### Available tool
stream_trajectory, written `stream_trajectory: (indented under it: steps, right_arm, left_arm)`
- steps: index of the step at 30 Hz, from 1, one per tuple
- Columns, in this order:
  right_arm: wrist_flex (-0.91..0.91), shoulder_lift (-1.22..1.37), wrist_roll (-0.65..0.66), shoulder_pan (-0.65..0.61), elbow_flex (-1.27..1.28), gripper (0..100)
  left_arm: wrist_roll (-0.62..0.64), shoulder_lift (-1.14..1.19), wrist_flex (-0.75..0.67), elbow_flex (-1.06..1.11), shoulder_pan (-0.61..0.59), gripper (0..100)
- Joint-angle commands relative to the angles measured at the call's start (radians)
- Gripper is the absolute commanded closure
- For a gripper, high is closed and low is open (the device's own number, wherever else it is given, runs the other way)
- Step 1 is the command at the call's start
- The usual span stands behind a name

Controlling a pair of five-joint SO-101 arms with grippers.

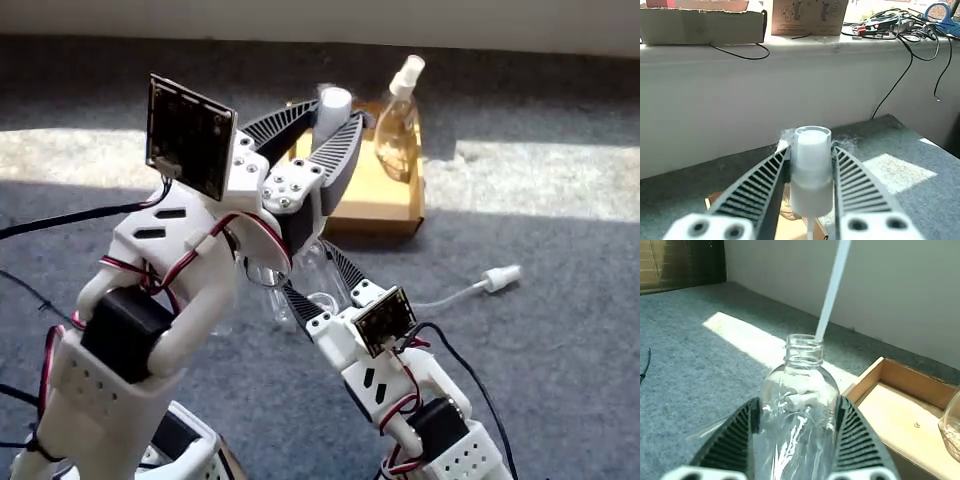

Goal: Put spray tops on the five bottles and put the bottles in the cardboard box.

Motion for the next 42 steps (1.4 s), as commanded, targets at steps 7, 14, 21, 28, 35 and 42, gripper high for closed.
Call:
stream_trajectory:
  steps: [7, 14, 21, 28, 35, 42]
  right_arm:
    - [-0.022, -0.007, -0.005, -0.002, 0.005, 99.5]
    - [-0.022, -0.007, -0.005, 0.030, 0.005, 99.5]
    - [-0.027, -0.007, -0.005, 0.030, 0.010, 99.5]
    - [-0.027, -0.007, -0.005, 0.030, 0.012, 99.5]
    - [-0.027, -0.007, -0.005, 0.030, 0.012, 99.5]
    - [-0.025, -0.007, -0.005, 0.030, 0.008, 99.5]
  left_arm:
    - [0.015, 0.001, -0.118, 0.107, -0.153, 93]
    - [0.018, -0.005, -0.112, 0.054, -0.143, 93]
    - [0.018, -0.007, -0.110, 0.010, -0.091, 93]
    - [0.020, -0.001, -0.075, 0.008, -0.064, 93]
    - [0.080, -0.002, 0.009, 0.012, -0.039, 93]
    - [0.077, -0.004, 0.003, 0.114, -0.047, 93]
